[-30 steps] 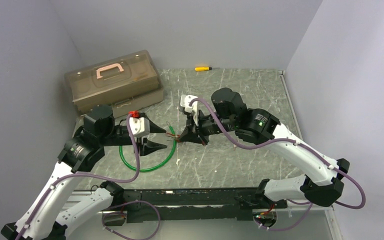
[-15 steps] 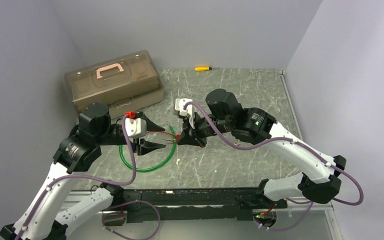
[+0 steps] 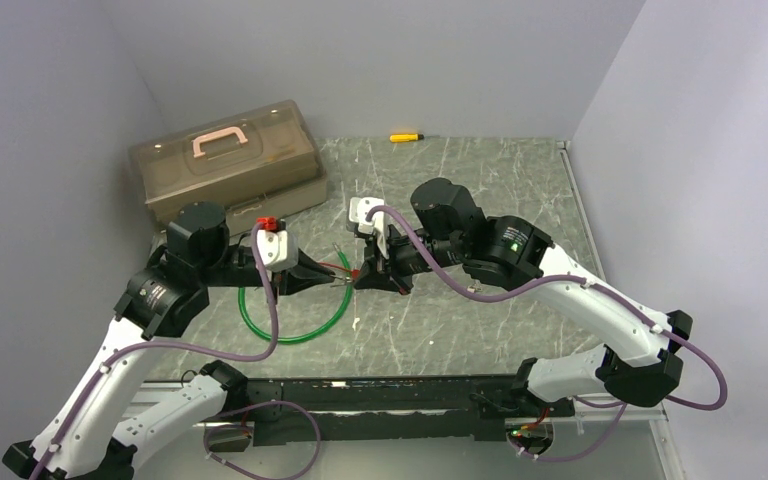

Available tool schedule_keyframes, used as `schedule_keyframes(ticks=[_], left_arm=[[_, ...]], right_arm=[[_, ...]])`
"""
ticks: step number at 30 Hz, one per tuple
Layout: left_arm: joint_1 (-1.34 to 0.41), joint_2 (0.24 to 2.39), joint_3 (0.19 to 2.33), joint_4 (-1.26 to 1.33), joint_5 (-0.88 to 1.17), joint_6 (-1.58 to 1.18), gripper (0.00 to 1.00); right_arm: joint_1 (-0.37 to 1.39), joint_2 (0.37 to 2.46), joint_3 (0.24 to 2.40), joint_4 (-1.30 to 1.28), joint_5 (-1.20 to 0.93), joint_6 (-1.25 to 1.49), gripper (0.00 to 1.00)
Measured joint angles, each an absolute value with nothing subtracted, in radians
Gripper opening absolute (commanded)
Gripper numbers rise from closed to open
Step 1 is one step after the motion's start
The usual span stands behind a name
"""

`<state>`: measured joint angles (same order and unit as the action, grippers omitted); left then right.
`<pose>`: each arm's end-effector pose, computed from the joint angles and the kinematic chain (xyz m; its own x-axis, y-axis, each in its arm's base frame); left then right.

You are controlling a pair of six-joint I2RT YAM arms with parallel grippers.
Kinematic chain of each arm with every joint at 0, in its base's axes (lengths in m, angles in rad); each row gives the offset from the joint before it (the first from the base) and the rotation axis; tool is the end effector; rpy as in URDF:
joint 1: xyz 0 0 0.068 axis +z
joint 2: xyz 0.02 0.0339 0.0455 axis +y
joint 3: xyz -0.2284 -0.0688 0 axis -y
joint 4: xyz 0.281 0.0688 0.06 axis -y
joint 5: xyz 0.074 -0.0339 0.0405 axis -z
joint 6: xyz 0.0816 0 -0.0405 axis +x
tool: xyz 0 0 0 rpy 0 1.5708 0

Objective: Unlock with the key
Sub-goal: Pick up the key from the center of the board.

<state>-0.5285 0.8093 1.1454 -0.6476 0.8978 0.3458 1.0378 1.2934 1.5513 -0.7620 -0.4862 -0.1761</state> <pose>0.1636 -0.1694 0.3899 0.0754 0.2006 -0.9768 0.9901 0.1009 0.0972 0.1408 0.3138 0.3923 -0.0718 -0.4266 -0.9016 -0.9974 0.0225 0.0688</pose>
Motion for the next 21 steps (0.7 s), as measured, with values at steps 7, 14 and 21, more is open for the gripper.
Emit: schedule_keyframes(ticks=[7, 14, 21], left_arm=[[-0.525, 0.809, 1.145, -0.65, 0.942, 0.338, 0.0], [-0.518, 0.809, 1.145, -0.645, 0.971, 0.323, 0.0], [-0.514, 0.807, 1.145, -0.643, 0.97, 0.324, 0.0]], right_arm=[[1.037, 1.293, 1.551, -0.761, -0.472, -0.176, 0.0], [1.038, 1.293, 1.551, -0.759, -0.473, -0.175, 0.34], [1.042, 1.252, 1.53, -0.74, -0.445, -0.189, 0.59]])
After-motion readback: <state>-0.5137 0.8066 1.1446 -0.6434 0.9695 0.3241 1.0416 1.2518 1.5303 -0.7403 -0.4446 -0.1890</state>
